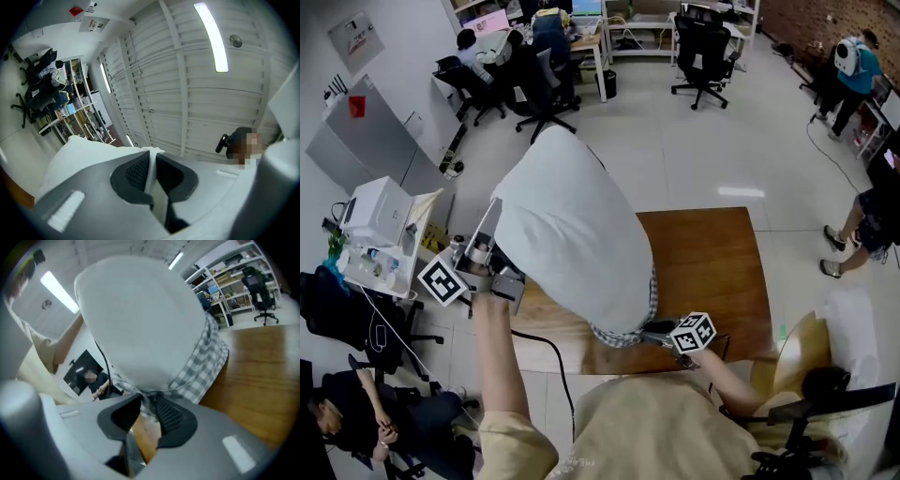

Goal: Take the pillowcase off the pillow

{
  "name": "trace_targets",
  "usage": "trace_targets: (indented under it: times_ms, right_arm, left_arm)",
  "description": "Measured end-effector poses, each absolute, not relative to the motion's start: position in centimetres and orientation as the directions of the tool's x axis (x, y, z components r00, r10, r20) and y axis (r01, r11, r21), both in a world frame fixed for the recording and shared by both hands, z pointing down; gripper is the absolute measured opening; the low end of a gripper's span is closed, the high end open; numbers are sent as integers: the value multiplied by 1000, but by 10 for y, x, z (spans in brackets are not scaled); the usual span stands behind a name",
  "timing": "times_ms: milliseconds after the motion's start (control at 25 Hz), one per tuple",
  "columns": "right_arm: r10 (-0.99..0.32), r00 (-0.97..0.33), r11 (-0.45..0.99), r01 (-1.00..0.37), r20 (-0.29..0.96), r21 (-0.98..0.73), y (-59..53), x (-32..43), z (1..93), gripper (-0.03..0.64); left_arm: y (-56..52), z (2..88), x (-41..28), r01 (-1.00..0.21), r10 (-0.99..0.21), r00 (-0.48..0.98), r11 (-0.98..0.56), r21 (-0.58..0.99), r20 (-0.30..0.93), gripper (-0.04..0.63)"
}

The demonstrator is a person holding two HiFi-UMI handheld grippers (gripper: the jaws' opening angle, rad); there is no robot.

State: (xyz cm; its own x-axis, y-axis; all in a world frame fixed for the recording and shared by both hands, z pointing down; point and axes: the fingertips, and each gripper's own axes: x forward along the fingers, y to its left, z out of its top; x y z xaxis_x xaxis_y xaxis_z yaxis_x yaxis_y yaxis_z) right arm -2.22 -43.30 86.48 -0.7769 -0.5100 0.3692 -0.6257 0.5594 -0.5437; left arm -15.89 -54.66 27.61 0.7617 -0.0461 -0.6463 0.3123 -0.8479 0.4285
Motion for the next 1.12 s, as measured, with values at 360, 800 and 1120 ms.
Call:
trace_targets:
  times_ms: [360,800,1120]
  right_arm:
    - [-838,-546,412,-654,19,-634,-548,138,757,155]
    - [-734,-593,307,-724,331,-618,-651,126,853,14]
    - [-682,-438,97,-849,586,-520,-640,176,937,11]
  left_arm:
    - [-512,282,-169,337,23,778,-859,385,-628,12]
    - [-488,295,-139,236,-47,823,-878,416,-566,12]
    - [-489,311,-164,136,-157,807,-889,437,-569,12]
